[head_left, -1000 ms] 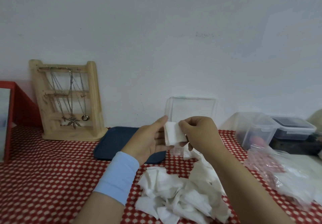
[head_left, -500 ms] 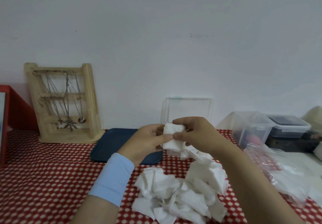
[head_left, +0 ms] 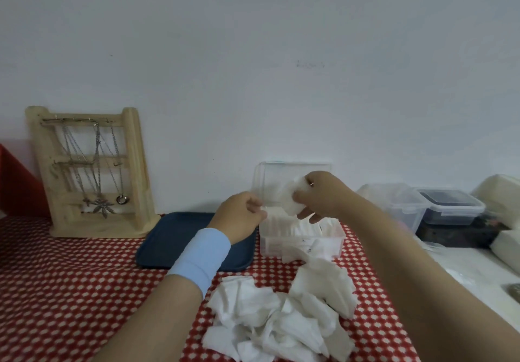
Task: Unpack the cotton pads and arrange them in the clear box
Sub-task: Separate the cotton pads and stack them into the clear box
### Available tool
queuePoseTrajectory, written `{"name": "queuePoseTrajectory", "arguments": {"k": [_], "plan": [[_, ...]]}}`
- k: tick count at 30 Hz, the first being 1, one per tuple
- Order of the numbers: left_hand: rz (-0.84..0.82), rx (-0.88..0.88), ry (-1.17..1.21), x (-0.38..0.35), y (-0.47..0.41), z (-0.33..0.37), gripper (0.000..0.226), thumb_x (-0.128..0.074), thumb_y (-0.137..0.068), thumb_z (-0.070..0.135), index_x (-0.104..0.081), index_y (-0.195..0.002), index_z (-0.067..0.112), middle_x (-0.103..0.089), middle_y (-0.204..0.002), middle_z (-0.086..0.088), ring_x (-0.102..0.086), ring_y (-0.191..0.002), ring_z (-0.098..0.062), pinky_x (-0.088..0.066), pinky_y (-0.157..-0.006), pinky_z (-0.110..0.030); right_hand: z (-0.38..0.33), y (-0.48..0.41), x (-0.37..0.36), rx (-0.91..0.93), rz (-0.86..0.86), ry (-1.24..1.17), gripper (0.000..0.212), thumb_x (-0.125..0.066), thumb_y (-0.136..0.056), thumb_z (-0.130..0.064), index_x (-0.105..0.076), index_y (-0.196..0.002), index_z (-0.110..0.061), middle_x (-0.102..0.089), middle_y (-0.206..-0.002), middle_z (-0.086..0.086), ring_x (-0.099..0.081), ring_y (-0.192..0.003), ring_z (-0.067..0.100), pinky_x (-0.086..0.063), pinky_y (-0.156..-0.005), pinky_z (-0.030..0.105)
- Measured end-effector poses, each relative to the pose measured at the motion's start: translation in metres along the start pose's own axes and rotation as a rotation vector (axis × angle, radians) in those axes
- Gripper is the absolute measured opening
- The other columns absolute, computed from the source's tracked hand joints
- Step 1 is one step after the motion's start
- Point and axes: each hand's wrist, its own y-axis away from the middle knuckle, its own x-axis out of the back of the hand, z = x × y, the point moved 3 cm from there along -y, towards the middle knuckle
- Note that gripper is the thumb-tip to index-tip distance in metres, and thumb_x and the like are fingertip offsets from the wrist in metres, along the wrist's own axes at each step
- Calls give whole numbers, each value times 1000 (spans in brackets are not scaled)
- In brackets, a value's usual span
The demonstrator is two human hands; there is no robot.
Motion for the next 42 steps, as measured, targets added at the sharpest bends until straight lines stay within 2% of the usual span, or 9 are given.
{"name": "queuePoseTrajectory", "arguments": {"k": [11, 17, 21, 24, 29, 33, 36, 40, 42], "plan": [[-123, 73, -57, -13, -11, -14, 52, -56, -97, 5, -49, -147, 15, -55, -146, -5, -53, -131, -20, -44, -109, -28, 10, -11, -44, 12, -89, 571, 33, -74, -79, -27, -49, -62, -15, -51, -61, -1, -50, -56, 16, -40, -51, 25], [-108, 42, -82, -14, -8, -16, 56, -59, -96, 4, -47, -149, 14, -54, -147, -4, -51, -134, -21, -40, -106, -26, -11, -16, -49, -98, -155, 839, 30, -79, -80, -33, -53, -79, -18, -62, -79, -3, -67, -77, 18, -53, -70, 29], [-103, 49, -66, -11, -6, -18, 52, -58, -97, 4, -49, -147, 14, -55, -145, -2, -52, -133, -20, -40, -104, -25, -23, -20, -71, -199, -300, 628, 25, -69, -92, -33, -62, -101, -11, -65, -91, 6, -64, -83, 23, -51, -71, 32], [-110, 70, -26, -10, -6, -23, 47, -57, -96, 3, -54, -141, 16, -61, -135, 1, -57, -123, -18, -50, -104, -30, -29, -9, -65, -357, -436, 465, 28, -45, -103, -31, -60, -98, -8, -59, -80, 6, -53, -68, 20, -38, -55, 27], [-135, 38, -38, -9, -1, -20, 46, -50, -99, 6, -51, -144, 18, -57, -142, 0, -55, -128, -19, -47, -110, -33, -27, -7, -56, -365, -371, 430, 42, -33, -101, -16, -62, -126, 1, -72, -121, 15, -65, -96, 25, -45, -65, 28], [-125, -110, -200, -7, 13, -5, 47, -47, -104, 16, -46, -150, 18, -48, -152, -1, -49, -136, -20, -38, -113, -29, -21, -10, -65, -296, -304, 280, 20, -47, -101, -11, -61, -86, -7, -69, -91, 10, -58, -69, 18, -47, -58, 23], [-267, -220, -343, -11, 26, 6, 38, -44, -105, 20, -52, -142, 16, -54, -143, -3, -56, -122, -25, -44, -102, -29, -15, -7, -61, -270, -256, 250, 27, -55, -97, -16, -50, -70, -14, -55, -70, 2, -51, -58, 14, -43, -53, 21], [-467, -204, -530, -16, 36, 8, 63, -42, -107, 35, -14, -163, 23, -5, -171, 8, -17, -155, -16, -19, -123, -30, -2, 1, -46, -166, -220, 333, 18, -59, -90, -17, -67, -78, -6, -69, -82, 4, -63, -71, 24, -56, -71, 33], [-434, -188, -536, -14, 36, 10, 66, -42, -107, 37, -10, -163, 22, 0, -171, 8, -6, -157, -13, -11, -124, -30, 1, 9, -30, -100, -90, 292, 26, -60, -87, -22, -75, -91, -1, -76, -86, 6, -69, -76, 24, -59, -77, 35]]}}
